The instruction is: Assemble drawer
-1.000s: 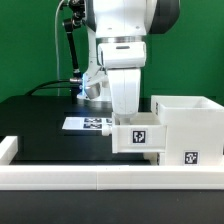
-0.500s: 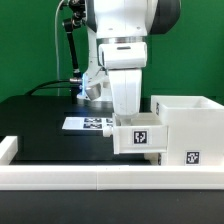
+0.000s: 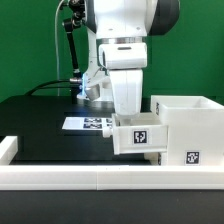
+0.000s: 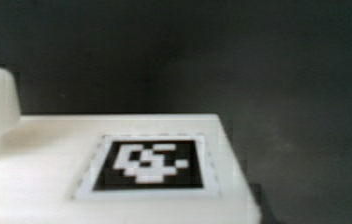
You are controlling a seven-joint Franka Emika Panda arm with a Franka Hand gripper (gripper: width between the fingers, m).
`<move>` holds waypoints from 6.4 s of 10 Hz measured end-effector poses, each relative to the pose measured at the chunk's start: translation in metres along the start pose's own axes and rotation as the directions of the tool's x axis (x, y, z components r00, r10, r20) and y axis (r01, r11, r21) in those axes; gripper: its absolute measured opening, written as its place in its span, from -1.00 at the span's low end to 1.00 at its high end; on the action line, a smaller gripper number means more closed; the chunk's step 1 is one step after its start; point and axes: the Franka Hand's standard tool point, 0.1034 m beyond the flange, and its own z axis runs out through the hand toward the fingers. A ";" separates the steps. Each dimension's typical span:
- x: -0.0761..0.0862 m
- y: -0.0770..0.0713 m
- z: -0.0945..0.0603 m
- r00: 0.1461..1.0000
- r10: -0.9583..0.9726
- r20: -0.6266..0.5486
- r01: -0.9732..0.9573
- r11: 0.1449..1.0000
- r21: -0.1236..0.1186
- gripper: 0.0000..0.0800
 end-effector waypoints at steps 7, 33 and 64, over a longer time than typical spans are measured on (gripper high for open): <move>0.006 0.000 0.000 1.000 0.030 0.000 -0.030 1.000 0.000 -0.89; 0.007 -0.001 -0.001 0.999 -0.021 0.036 0.020 0.999 0.039 -0.89; -0.041 0.040 -0.004 0.985 -0.022 -0.174 0.034 0.998 0.062 0.62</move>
Offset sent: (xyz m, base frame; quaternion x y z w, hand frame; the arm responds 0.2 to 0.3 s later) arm 0.0000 0.0000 0.0000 0.0000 0.0000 0.0000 1.0000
